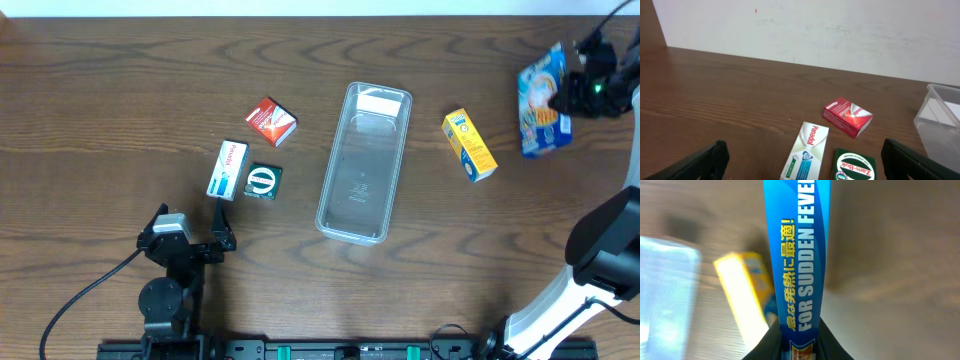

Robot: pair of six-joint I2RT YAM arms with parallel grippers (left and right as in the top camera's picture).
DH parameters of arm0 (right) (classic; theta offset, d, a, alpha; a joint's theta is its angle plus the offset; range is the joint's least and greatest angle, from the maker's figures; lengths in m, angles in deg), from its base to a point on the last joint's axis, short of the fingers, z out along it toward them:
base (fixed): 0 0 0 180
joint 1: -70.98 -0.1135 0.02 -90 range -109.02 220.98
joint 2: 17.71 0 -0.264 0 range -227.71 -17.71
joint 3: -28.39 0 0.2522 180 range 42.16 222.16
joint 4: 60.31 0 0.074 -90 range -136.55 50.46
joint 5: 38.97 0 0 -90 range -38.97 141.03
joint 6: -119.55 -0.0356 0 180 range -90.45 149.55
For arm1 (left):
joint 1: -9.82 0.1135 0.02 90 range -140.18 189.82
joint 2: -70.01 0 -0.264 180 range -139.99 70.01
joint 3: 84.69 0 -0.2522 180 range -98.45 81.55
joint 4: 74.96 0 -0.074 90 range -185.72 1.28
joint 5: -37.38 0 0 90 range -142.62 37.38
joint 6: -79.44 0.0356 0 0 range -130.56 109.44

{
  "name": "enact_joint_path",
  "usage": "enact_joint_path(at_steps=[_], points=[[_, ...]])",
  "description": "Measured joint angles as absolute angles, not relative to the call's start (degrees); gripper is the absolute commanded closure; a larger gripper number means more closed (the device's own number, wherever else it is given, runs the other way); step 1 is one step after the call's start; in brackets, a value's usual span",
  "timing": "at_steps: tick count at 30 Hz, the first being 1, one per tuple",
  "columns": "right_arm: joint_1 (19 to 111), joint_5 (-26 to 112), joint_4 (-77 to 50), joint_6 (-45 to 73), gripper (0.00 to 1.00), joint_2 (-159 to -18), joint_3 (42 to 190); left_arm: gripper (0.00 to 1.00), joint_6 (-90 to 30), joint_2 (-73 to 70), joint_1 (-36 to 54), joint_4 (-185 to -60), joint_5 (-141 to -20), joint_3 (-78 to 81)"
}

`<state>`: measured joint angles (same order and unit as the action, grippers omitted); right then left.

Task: Pack container
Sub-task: 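Grasp the blue Kool Fever box with the right gripper, then lift the blue box and carry it over the clear container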

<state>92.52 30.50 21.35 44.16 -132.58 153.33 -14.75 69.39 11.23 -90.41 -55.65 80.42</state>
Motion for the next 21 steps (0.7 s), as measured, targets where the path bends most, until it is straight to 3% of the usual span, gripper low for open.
enact_joint_path(at_steps=[8, 21], points=[[89.09, 15.86, 22.01, 47.66, 0.84, -132.58, 158.86, 0.02, -14.75, 69.39, 11.23, -90.41, -55.65, 80.45], [72.56, 11.94, 23.10, 61.01, 0.87, -132.58, 159.49, 0.02, -14.75, 69.39, 11.23, -90.41, -55.65, 80.45]])
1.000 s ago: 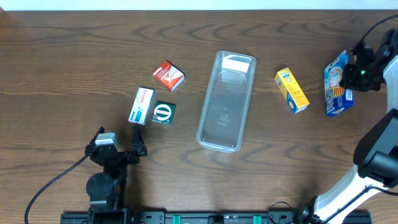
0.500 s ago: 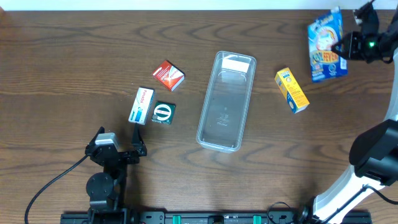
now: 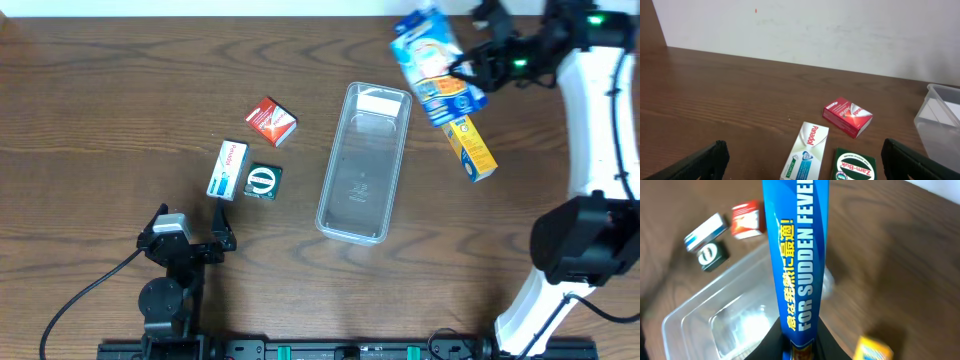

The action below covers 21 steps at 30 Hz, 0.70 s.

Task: Pack container
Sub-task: 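Lift the blue box and carry it over the clear container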

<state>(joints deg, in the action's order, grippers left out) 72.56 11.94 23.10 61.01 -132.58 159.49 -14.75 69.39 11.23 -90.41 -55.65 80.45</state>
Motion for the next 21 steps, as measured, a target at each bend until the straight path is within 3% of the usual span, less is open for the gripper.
enact_joint_path(at_steps=[9, 21], points=[[62.49, 15.18, 24.63, 66.56, 0.87, -132.58, 159.49, 0.02, -14.75, 69.39, 11.23, -90.41, -55.65, 80.45], [55.71, 22.19, 26.45, 70.98, 0.92, -132.58, 159.49, 0.02, -14.75, 69.39, 11.23, -90.41, -55.65, 80.45]])
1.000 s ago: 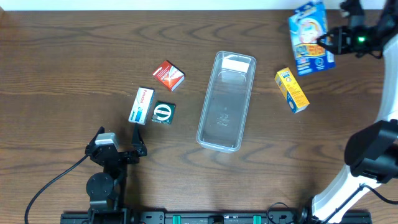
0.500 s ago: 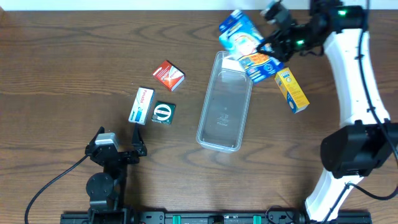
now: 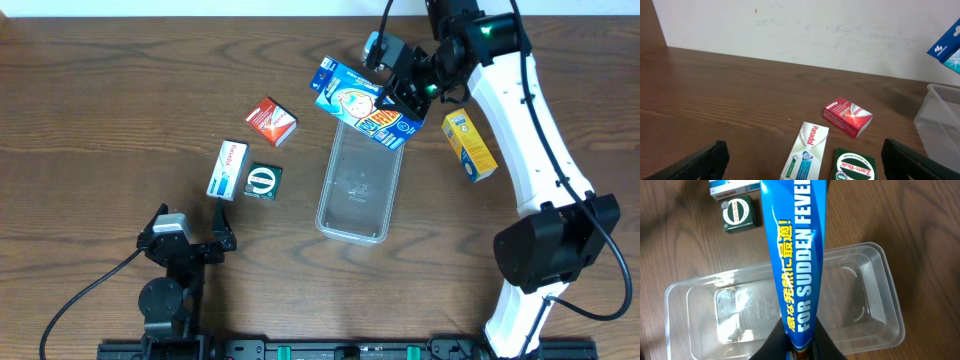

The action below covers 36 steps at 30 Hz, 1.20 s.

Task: Pack container
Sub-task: 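Lift the blue box and carry it over the clear container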

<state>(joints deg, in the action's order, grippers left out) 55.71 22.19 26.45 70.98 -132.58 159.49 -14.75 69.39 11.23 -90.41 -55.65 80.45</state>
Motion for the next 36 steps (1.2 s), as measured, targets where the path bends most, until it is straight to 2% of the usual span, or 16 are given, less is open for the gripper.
enact_joint_path(at_steps=[4, 11, 22, 28, 36], points=[[55.62, 22.26, 25.11, 68.05, 0.89, -132.58, 159.49, 0.02, -14.75, 69.39, 11.23, -90.41, -55.63, 80.42], [55.62, 22.37, 20.44, 54.61, 0.85, -132.58, 159.49, 0.02, -14.75, 69.39, 11.23, -90.41, -55.65, 80.42], [55.95, 28.58, 20.13, 22.35, 0.87, -132.58, 159.52, 0.02, -14.75, 69.39, 11.23, -90.43, -55.65, 80.42], [56.50, 32.18, 21.92, 12.71, 0.89, -132.58, 159.52, 0.02, -14.75, 69.39, 11.23, -90.41, -55.65, 80.45], [56.56, 35.29, 25.88, 5.58, 0.87, -132.58, 159.52, 0.02, -14.75, 69.39, 11.23, -90.41, -55.65, 80.42]])
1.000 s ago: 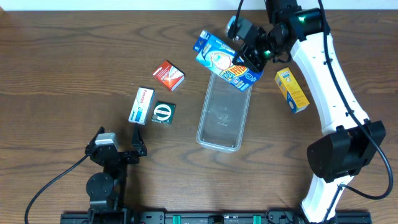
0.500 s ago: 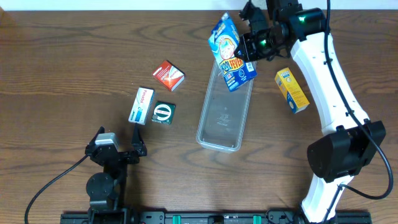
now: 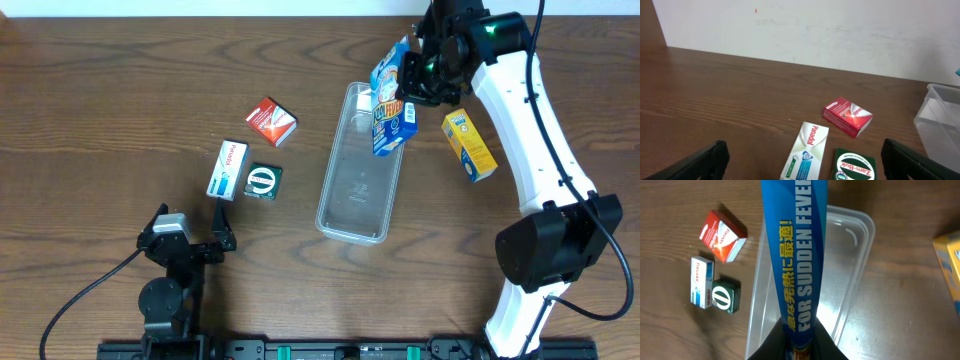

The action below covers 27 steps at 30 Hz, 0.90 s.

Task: Pack container
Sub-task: 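Lift the blue box and carry it over the clear container, then lower the blue box upright into the clear container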

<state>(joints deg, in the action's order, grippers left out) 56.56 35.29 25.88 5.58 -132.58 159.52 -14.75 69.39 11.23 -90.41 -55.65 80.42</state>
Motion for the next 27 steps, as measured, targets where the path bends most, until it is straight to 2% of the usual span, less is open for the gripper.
enact_joint_path(at_steps=[10, 27], points=[[53.83, 36.77, 26.29, -0.56, 0.82, -132.58, 159.52, 0.02, -14.75, 69.39, 11.23, -90.41, -55.65, 80.42], [47.10, 44.16, 26.40, -8.21, 0.81, -132.58, 159.52, 0.02, -14.75, 69.39, 11.23, -90.41, -55.65, 80.45]])
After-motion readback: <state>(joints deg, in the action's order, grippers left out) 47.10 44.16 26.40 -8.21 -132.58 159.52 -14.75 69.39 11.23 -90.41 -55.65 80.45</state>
